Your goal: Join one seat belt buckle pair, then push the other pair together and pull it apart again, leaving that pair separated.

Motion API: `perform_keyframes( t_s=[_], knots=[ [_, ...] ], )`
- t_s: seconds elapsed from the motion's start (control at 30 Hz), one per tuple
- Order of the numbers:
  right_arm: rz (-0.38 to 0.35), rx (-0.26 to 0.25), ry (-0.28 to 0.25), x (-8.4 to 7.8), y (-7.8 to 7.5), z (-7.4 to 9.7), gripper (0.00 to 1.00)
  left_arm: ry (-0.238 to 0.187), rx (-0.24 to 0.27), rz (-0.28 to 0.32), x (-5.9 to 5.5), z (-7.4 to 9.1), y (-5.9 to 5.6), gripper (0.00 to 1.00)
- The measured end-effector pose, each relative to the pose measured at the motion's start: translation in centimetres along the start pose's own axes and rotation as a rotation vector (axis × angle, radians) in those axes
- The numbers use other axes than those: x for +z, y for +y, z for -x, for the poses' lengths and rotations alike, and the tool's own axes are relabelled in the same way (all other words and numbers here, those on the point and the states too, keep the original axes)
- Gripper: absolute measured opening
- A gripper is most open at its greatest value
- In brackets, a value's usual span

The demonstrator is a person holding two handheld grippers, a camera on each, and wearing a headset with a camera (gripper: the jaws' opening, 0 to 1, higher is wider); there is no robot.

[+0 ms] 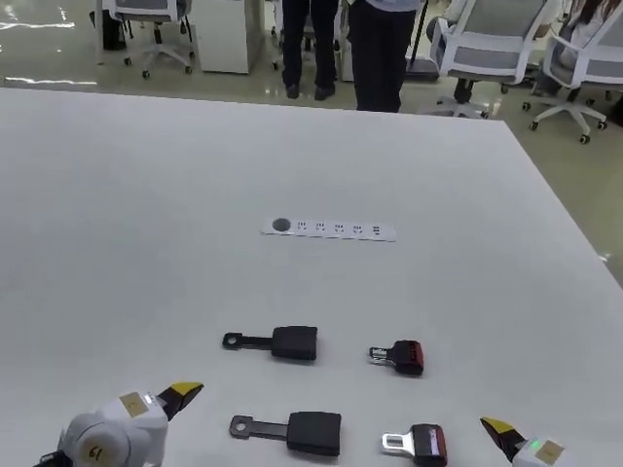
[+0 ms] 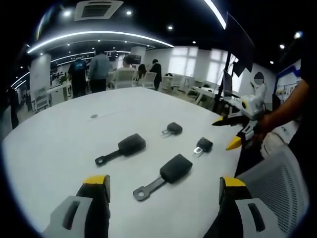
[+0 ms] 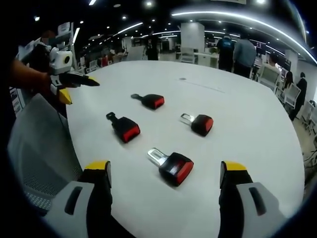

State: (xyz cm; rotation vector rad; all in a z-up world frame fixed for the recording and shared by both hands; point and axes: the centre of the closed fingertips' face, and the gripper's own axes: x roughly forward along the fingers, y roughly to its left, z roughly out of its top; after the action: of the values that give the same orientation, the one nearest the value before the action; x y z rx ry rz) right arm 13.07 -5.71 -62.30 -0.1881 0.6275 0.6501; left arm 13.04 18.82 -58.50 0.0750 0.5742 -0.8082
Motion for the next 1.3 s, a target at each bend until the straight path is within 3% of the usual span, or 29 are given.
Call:
perform_keyframes(
  t_s=[0.1,0.27,0.4,0.9,1.03,1.3],
  knots=[
    [0.006,0.011,0.004,-0.1,-0.4,-0.2,0.91,0.004,-0.012,0.000,0.2,-0.5,-0.4,0.93],
    [0.017,0.032,0.017,-0.6,-1.3,-0.8,0.90,0.019,-0.030,-0.019,-0.3,-1.6,0.0,0.92],
    [0.027,0.062,0.036,-1.0,-1.2,-1.2,0.86,0.034,-0.064,-0.026,-0.2,-2.3,-0.7,0.92],
    [0.102,0.168,0.088,-0.9,-1.5,-3.0,0.85,0.112,-0.128,-0.098,-0.4,-4.4,-1.0,0.88],
    [0.115,0.204,0.100,-0.9,-1.4,-3.4,0.84,0.130,-0.150,-0.127,0.0,-5.3,-1.5,0.86],
    [0.160,0.267,0.140,-1.5,-1.3,-4.0,0.83,0.174,-0.205,-0.185,-0.5,-6.6,-2.0,0.81]
  ],
)
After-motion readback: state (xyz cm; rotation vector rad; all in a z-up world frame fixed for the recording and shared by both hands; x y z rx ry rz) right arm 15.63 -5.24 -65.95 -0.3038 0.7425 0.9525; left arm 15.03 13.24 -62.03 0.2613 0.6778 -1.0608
